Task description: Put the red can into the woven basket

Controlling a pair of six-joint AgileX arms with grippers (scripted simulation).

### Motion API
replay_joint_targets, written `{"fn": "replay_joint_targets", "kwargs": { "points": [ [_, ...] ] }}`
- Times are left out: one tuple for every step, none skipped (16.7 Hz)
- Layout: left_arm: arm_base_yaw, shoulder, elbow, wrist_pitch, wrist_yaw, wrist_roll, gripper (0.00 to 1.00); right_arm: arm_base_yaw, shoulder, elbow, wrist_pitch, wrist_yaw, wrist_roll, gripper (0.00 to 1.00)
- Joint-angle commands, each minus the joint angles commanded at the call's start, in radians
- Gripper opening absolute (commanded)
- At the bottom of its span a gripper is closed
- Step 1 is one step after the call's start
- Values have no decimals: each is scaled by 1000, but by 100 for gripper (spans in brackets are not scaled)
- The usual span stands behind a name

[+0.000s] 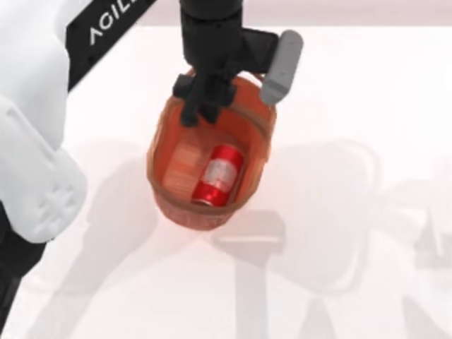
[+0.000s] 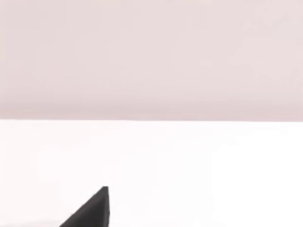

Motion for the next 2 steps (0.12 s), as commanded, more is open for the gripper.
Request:
{"fn": "replay_joint_targets", "kwargs": {
  "points": [
    [4, 1, 16, -15, 0, 2, 0, 0, 0, 0, 0, 0, 0, 100],
    [6, 2, 20, -20, 0, 2, 0, 0, 0, 0, 0, 0, 0, 100]
  ]
}}
